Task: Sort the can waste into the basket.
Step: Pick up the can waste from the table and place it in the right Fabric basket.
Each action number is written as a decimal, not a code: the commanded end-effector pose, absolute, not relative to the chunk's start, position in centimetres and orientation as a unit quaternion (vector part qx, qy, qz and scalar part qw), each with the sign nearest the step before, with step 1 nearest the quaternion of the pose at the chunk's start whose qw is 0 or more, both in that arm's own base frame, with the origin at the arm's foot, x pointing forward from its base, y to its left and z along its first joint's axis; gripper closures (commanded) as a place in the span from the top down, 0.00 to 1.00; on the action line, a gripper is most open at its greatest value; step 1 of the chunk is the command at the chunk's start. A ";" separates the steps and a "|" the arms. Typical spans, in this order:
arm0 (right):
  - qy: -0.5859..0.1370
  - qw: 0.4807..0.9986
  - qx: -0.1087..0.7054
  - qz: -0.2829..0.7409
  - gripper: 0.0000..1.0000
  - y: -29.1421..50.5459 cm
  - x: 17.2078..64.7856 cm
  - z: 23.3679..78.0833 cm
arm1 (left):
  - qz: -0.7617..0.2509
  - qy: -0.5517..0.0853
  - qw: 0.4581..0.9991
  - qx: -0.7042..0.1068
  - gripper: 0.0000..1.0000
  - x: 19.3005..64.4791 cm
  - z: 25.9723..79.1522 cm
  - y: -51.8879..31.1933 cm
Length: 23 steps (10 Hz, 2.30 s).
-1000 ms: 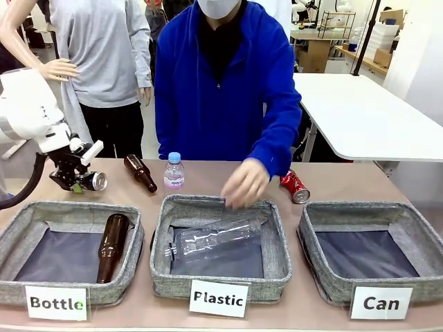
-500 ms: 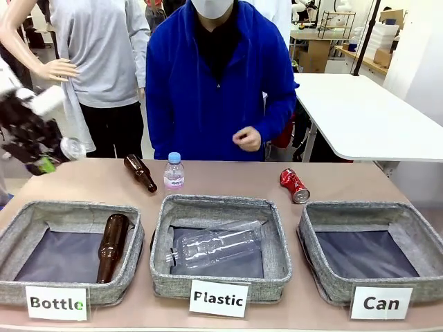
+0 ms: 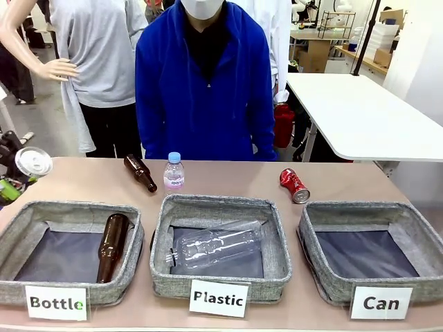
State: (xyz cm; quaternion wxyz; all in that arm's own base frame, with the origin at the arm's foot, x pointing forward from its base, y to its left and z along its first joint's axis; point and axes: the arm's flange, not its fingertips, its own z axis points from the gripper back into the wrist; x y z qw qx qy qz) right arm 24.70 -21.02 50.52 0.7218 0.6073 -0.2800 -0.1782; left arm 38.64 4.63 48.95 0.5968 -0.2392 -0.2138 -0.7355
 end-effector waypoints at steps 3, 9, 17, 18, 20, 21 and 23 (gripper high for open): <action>-0.294 0.715 0.611 -0.168 1.00 -21.1 24.9 50.6 | -0.739 -0.201 0.595 -0.245 0.00 40.7 50.7 4.1; -0.239 0.793 0.534 -0.173 1.00 -24.1 21.1 52.0 | -0.659 -0.200 0.644 -0.334 0.42 47.1 54.5 -21.2; -0.243 0.789 0.524 -0.210 1.00 -31.6 16.5 52.4 | -0.712 -0.062 0.660 -0.230 0.42 44.0 44.7 -72.4; -0.243 0.789 0.524 -0.210 1.00 -31.6 16.5 52.4 | -0.726 -0.080 0.660 -0.177 0.42 43.0 43.4 -74.9; -0.243 0.789 0.524 -0.210 1.00 -31.6 16.5 52.4 | -0.704 -0.069 0.657 -0.261 0.42 40.3 42.0 -66.7; -0.243 0.789 0.524 -0.210 1.00 -31.6 16.5 52.4 | -0.704 -0.069 0.657 -0.261 0.42 40.3 42.0 -66.7; -0.243 0.789 0.524 -0.210 1.00 -31.6 16.5 52.4 | -0.704 -0.069 0.657 -0.261 0.42 40.3 42.0 -66.7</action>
